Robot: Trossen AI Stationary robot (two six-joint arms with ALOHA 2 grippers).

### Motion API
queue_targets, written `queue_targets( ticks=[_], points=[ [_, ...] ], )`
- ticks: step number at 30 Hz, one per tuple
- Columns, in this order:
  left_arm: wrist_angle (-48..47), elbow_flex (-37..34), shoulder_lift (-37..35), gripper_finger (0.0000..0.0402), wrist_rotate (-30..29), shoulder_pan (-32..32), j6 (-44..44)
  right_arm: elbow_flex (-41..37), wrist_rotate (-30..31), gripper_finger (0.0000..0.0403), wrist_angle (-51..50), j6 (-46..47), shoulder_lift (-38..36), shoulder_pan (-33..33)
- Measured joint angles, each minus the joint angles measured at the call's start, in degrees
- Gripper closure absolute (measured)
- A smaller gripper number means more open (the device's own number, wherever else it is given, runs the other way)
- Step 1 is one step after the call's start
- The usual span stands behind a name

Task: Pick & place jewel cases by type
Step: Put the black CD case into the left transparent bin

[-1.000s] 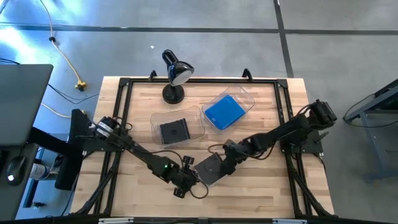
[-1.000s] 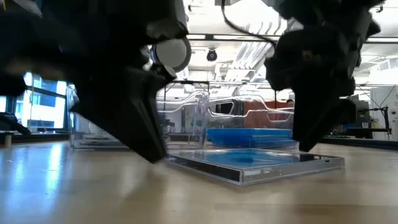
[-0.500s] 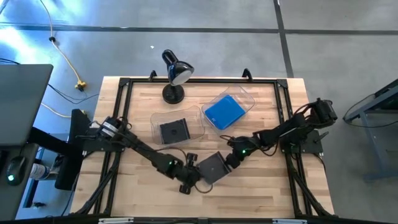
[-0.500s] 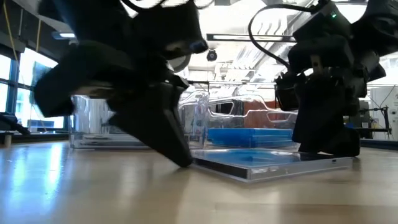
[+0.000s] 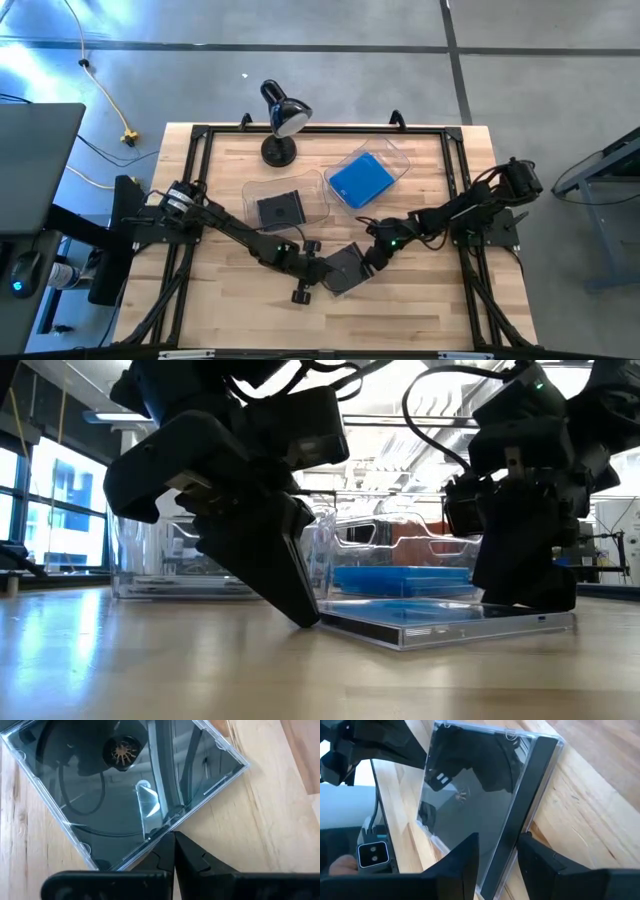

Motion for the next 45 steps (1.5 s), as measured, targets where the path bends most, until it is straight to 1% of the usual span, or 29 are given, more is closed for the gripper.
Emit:
queue_targets(
  ticks=[4,8,10,16,18,22,24,26,29,32,34,38,45],
  points=[
    [-0.12,0.11,0.76,0.0401,0.02,-0.27,-0.43,-0.21,-0.07,0.0284,1.08,-1.73,-0.27,0.00],
    [-0.40,0.21,0.80,0.0401,-0.55,-0.35,-0.93,-0.19,-4.02,0.0284,1.55,-0.57,-0.29,-0.01],
    [-0.42,0.22,0.80,0.0401,-0.59,-0.35,-1.51,-0.19,-4.88,0.0284,1.77,-0.65,-0.56,0.60],
    [-1.29,0.31,0.80,0.0401,-0.57,-0.35,-1.58,-0.19,-5.16,0.0284,0.81,-1.75,-3.50,0.96],
    [-1.42,0.32,0.80,0.0401,-0.55,-0.35,-1.72,-0.19,-4.40,0.0284,0.27,-1.74,-4.70,0.96],
    [-0.86,0.24,0.80,0.0401,0.15,-0.35,-1.70,0.25,2.00,0.0284,-2.88,-1.72,-6.90,1.09],
    [-0.10,0.10,0.80,0.0401,-0.08,-0.35,-1.68,0.25,2.95,0.0284,-2.84,-0.06,-6.80,1.23],
    [0.22,0.03,0.82,0.0401,-0.81,-0.35,-1.62,0.02,3.15,0.0284,-1.23,0.10,-6.69,1.53],
    [0.22,0.02,0.82,0.0401,-1.64,-0.35,-1.52,0.59,6.55,0.0284,-0.27,-2.94,-6.69,1.73],
    [0.28,0.04,0.84,0.0401,-0.80,-0.35,-1.52,1.23,9.36,0.0284,2.78,-4.11,-6.87,1.60],
    [0.59,0.04,0.86,0.0401,0.65,-0.35,-1.56,1.17,9.18,0.0284,1.62,-2.27,-7.09,1.66],
    [1.82,0.14,1.04,0.0401,0.85,-0.32,-1.69,0.53,4.91,0.0284,-4.93,2.43,-6.37,2.14],
    [2.83,0.10,1.05,0.0401,-0.25,-0.31,-1.54,0.56,4.89,0.0284,-3.73,5.15,-4.39,2.05]
  ],
)
